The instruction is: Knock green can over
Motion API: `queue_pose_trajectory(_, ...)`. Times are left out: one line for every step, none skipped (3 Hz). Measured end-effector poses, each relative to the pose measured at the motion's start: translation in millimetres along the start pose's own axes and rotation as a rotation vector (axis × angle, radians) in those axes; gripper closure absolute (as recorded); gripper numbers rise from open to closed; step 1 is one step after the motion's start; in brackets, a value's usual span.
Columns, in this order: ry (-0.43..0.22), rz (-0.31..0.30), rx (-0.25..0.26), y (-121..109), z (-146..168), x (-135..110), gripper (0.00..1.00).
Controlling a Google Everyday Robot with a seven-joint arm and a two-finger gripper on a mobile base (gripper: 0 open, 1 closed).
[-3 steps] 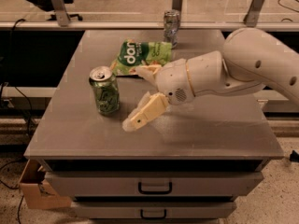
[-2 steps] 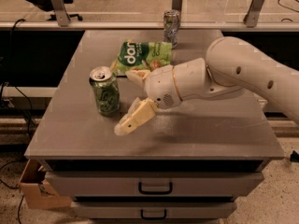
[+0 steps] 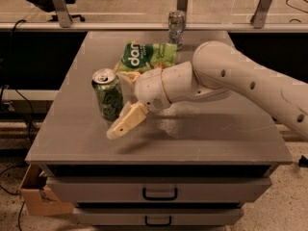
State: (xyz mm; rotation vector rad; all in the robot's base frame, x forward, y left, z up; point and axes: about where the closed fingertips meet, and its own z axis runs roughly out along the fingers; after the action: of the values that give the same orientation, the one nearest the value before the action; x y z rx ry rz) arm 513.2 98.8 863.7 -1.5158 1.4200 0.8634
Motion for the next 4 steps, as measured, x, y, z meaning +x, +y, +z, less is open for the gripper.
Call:
queue_pose_trajectory(-0.042,-0.025,-0.005,-7,10,-8,0.18)
queue_pose_trajectory(-0.084,-0.021,-0.011,-12,17,-10,0.41)
queue_pose_trajectory(-0.125,-0.017,-0.027,-18,21,-12,0.64)
queue_pose_trajectory(-0.107,-0.076,-0.035,-36,10,-25,0.87)
